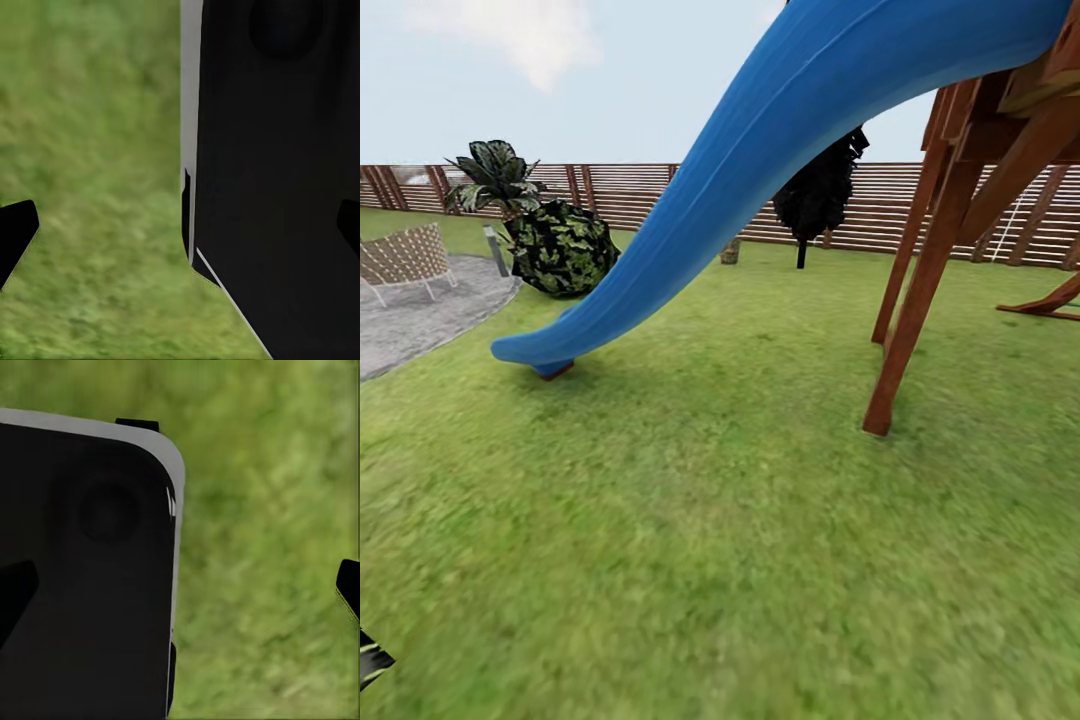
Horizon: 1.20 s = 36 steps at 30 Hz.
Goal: Take the three Easter eggs out of the wicker basket on the lawn in the garden, then place them on the lawn next to a single tree (choose any tree) so that all three eggs are next to the same tree and none are left in the basket.
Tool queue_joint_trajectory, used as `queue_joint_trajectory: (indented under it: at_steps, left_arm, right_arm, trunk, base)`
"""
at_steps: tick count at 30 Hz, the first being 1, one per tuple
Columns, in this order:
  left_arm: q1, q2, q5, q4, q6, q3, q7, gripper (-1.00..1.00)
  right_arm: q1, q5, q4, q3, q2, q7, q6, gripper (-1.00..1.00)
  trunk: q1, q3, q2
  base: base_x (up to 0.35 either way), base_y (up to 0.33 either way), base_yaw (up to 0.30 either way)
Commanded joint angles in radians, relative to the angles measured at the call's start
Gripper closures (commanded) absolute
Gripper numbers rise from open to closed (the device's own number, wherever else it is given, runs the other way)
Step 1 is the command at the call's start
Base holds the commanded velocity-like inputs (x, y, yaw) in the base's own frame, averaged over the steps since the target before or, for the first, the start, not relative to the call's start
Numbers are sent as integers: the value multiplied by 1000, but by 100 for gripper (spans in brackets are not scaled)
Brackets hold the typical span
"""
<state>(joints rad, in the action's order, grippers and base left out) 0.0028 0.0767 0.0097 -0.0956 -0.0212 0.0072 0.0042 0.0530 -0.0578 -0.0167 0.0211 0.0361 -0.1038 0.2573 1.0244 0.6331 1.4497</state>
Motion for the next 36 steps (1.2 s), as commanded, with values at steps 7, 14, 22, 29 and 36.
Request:
queue_joint_trajectory:
  at_steps: [7,14,22,29,36]
  left_arm:
    - [0,0,1,-1,-2,0,0,-100]
    - [0,0,1,-1,-2,0,0,-100]
    - [0,-1,1,-1,-2,0,0,-100]
    - [0,-2,1,-1,-2,-1,0,-100]
    - [0,-2,1,-1,-2,-1,1,-100]
  right_arm:
    - [1,-8,0,2,1,-5,2,-100]
    - [1,-8,0,2,1,-5,2,-100]
    - [1,-7,0,2,1,-5,2,-100]
    - [1,-10,0,2,-2,1,3,-100]
    - [1,-11,0,3,-1,2,2,-100]
  trunk:
    - [1,1,0]
    - [1,1,0]
    - [1,1,0]
    - [1,1,0]
    - [1,1,0]
  base:
    - [322,0,0]
    - [322,0,0]
    - [322,0,0]
    - [322,0,-8]
    - [320,62,-240]
